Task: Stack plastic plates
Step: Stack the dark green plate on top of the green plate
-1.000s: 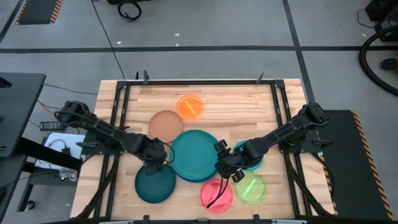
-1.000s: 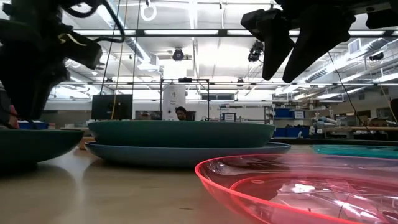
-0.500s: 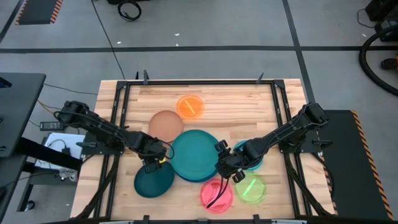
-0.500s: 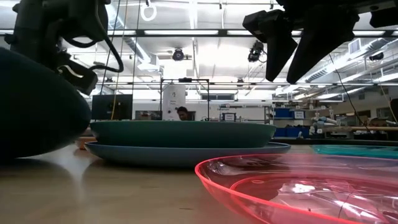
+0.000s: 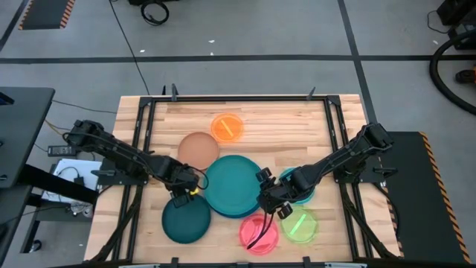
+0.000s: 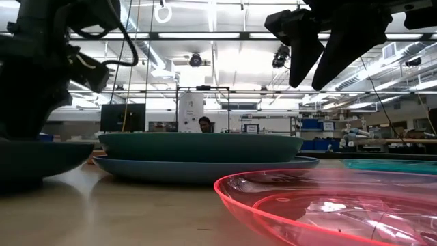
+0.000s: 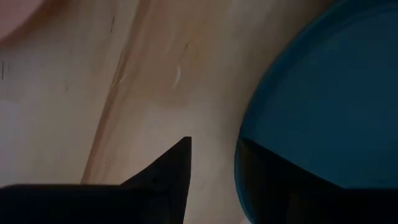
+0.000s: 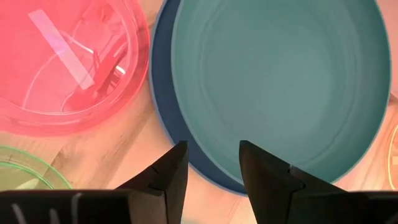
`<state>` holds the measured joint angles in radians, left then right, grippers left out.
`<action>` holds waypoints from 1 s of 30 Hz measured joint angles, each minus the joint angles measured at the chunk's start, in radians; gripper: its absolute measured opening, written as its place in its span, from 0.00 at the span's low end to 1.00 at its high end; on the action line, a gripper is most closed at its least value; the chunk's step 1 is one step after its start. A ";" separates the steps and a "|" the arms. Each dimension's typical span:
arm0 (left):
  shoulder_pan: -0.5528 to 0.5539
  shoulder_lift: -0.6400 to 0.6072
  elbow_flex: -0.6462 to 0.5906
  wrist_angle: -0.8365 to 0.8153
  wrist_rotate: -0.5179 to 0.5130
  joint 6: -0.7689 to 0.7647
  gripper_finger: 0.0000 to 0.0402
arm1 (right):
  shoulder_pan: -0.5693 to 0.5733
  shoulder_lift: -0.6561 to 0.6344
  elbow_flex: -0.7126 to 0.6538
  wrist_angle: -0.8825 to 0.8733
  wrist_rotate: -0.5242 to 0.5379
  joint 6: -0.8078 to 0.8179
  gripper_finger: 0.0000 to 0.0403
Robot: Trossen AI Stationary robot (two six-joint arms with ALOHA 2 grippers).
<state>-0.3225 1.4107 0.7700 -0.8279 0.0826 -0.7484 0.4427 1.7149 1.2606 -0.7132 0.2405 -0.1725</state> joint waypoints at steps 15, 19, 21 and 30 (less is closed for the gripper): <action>-0.002 0.001 0.009 0.024 0.047 -0.005 0.35 | 0.000 0.000 0.000 0.002 0.000 -0.002 0.38; -0.002 0.024 0.008 0.038 0.046 0.002 0.35 | 0.000 0.000 0.000 0.002 0.000 0.005 0.38; -0.002 0.038 0.008 0.041 0.046 0.009 0.35 | 0.000 0.000 0.000 0.002 0.000 0.012 0.38; -0.002 0.101 0.008 0.056 0.044 0.047 0.34 | 0.000 0.000 0.000 0.002 0.000 0.013 0.38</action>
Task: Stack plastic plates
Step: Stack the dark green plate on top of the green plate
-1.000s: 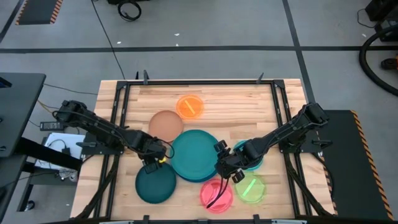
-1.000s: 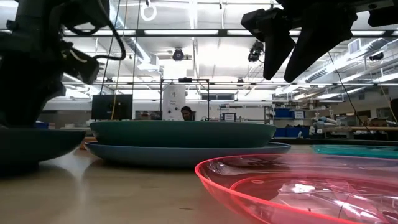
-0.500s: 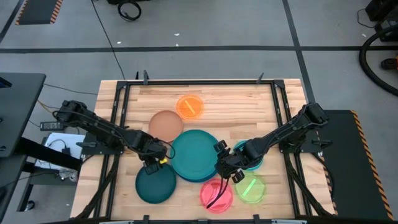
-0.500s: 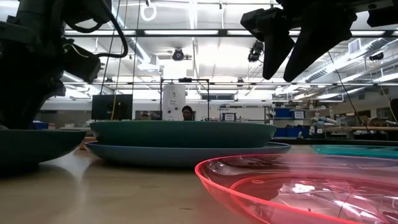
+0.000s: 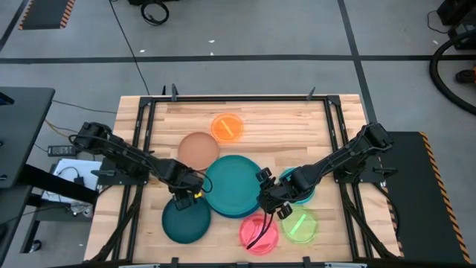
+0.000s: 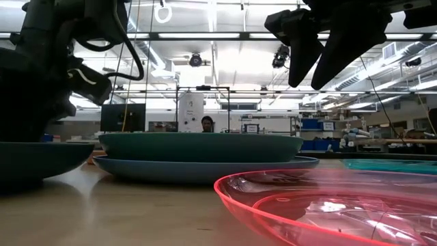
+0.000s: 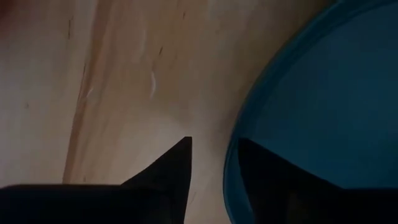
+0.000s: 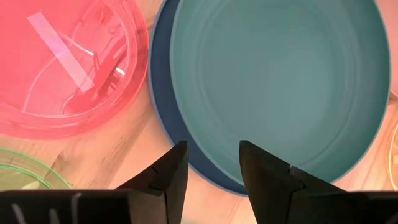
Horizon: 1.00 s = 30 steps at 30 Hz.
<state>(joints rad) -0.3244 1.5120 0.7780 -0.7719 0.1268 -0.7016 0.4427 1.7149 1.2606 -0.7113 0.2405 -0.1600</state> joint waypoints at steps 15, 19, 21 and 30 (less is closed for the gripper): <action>-0.003 -0.011 0.003 -0.003 0.064 0.003 0.03 | 0.000 0.000 0.000 0.001 0.000 0.000 0.38; -0.023 -0.022 0.037 -0.050 0.070 0.004 0.03 | 0.000 0.000 0.000 0.002 0.000 0.000 0.38; -0.030 -0.022 0.064 -0.089 0.069 0.004 0.03 | 0.000 0.000 0.000 0.001 0.000 0.000 0.38; -0.063 -0.056 0.183 -0.251 0.066 0.003 0.03 | 0.000 0.000 0.000 -0.026 0.022 0.021 0.38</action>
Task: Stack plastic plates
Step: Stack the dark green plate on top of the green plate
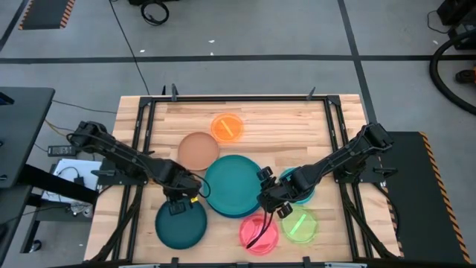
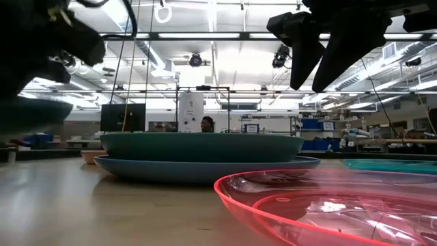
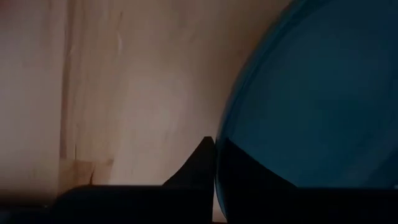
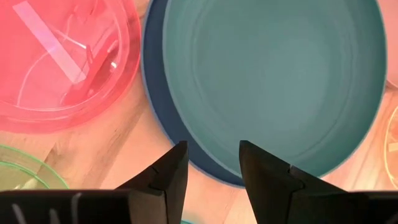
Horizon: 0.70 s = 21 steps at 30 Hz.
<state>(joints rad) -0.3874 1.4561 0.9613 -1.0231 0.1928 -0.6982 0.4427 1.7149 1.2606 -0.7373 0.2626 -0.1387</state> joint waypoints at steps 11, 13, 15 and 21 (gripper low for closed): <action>0.021 -0.120 0.050 0.002 -0.041 0.006 0.03 | 0.005 -0.043 0.000 -0.079 0.082 0.021 0.38; 0.037 -0.140 0.055 0.025 -0.059 0.014 0.03 | 0.000 -0.062 0.000 -0.082 0.079 0.024 0.38; 0.058 -0.157 0.059 0.067 -0.071 0.017 0.03 | -0.007 -0.082 0.000 -0.087 0.079 0.024 0.38; 0.131 -0.162 0.059 0.234 -0.112 0.056 0.03 | -0.041 -0.120 0.000 -0.144 0.077 0.064 0.38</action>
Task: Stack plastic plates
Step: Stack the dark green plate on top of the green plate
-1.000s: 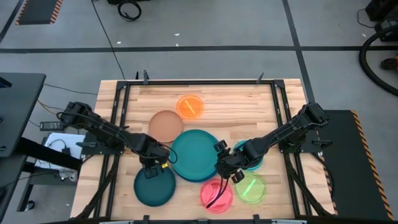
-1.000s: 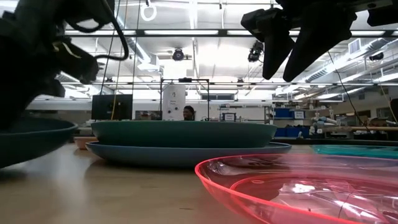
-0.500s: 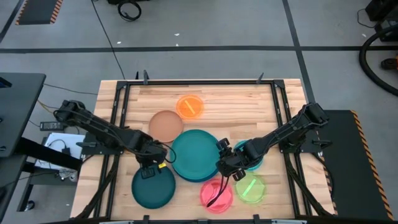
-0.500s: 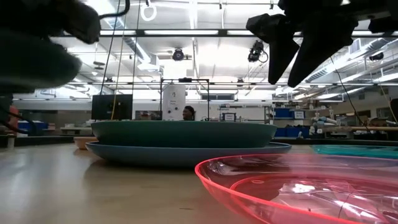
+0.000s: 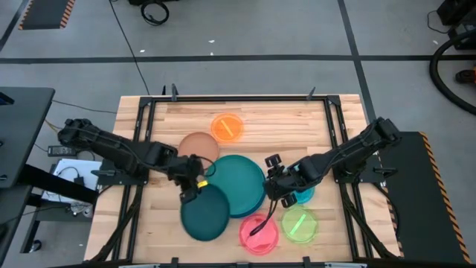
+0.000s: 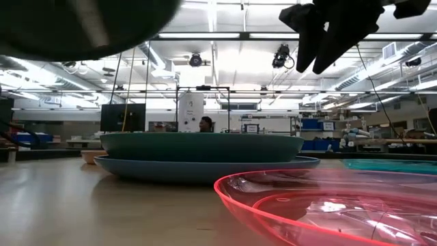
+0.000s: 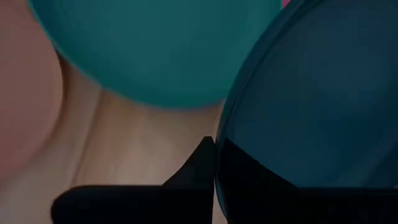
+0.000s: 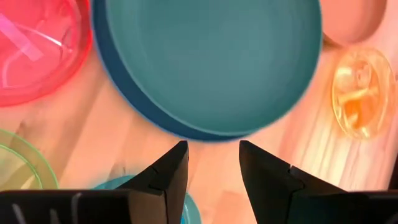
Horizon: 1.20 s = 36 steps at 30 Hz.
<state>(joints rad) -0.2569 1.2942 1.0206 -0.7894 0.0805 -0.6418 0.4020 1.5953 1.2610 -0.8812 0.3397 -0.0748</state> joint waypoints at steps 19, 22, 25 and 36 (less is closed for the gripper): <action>0.301 0.295 0.013 0.222 0.004 0.096 0.03 | -0.053 -0.028 0.000 -0.029 -0.027 0.056 0.38; 0.305 0.348 0.051 0.223 0.005 0.118 0.03 | -0.053 -0.028 0.000 -0.023 -0.027 0.057 0.38; 0.302 0.399 0.100 0.207 0.007 0.147 0.03 | -0.053 -0.028 0.000 -0.012 -0.027 0.057 0.38; 0.290 0.471 0.166 0.114 -0.002 0.192 0.12 | -0.049 -0.028 0.000 -0.005 -0.057 0.075 0.38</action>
<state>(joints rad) 0.0334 1.7653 1.1862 -0.6752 0.0783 -0.4497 0.3528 1.5673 1.2610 -0.8863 0.2832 0.0007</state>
